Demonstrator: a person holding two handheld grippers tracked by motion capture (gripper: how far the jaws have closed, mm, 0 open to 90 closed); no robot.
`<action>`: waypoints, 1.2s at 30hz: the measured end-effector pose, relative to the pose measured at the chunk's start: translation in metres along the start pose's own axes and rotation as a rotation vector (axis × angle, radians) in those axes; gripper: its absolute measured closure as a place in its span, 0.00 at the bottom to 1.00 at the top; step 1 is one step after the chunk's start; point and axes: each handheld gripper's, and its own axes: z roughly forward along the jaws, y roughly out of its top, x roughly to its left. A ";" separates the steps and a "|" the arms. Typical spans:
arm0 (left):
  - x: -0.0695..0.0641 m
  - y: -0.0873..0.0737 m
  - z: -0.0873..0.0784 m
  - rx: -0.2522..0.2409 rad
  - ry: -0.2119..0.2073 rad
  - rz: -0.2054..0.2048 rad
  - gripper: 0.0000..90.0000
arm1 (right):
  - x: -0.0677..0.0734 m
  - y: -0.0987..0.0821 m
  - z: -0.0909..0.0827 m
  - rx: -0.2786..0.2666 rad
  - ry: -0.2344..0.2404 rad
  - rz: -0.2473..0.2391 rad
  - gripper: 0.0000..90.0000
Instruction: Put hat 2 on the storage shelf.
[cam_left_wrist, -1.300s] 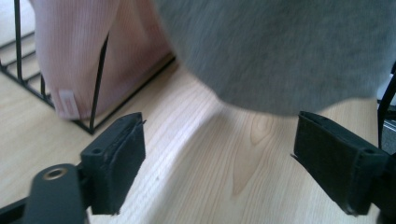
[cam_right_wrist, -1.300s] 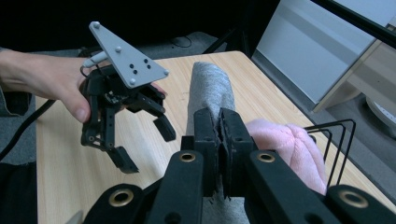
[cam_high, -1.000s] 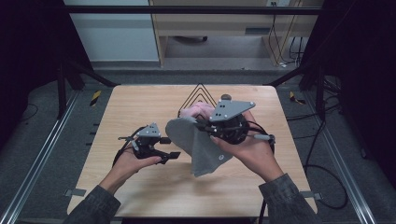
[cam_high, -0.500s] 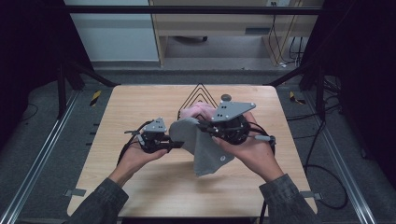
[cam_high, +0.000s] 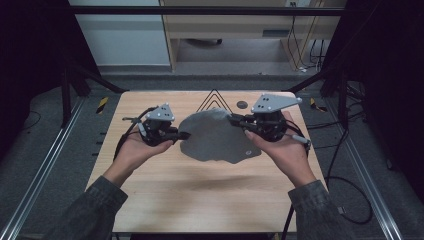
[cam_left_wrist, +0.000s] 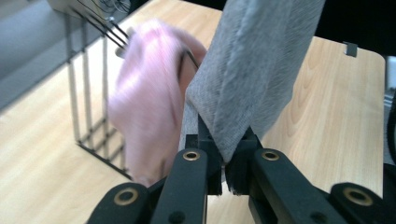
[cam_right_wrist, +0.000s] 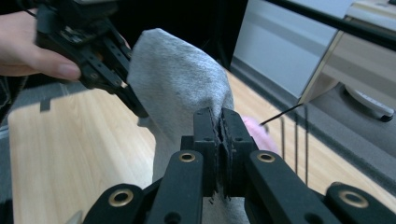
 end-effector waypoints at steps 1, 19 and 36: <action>0.001 0.006 -0.004 0.001 0.006 0.004 0.96 | -0.002 0.003 -0.002 -0.009 -0.005 0.004 0.97; 0.016 0.078 -0.037 -0.062 0.084 0.022 0.96 | -0.040 0.059 -0.020 -0.104 -0.087 0.033 0.97; 0.049 0.102 -0.026 -0.129 0.135 -0.017 0.96 | -0.086 0.075 0.002 -0.171 -0.153 0.082 0.97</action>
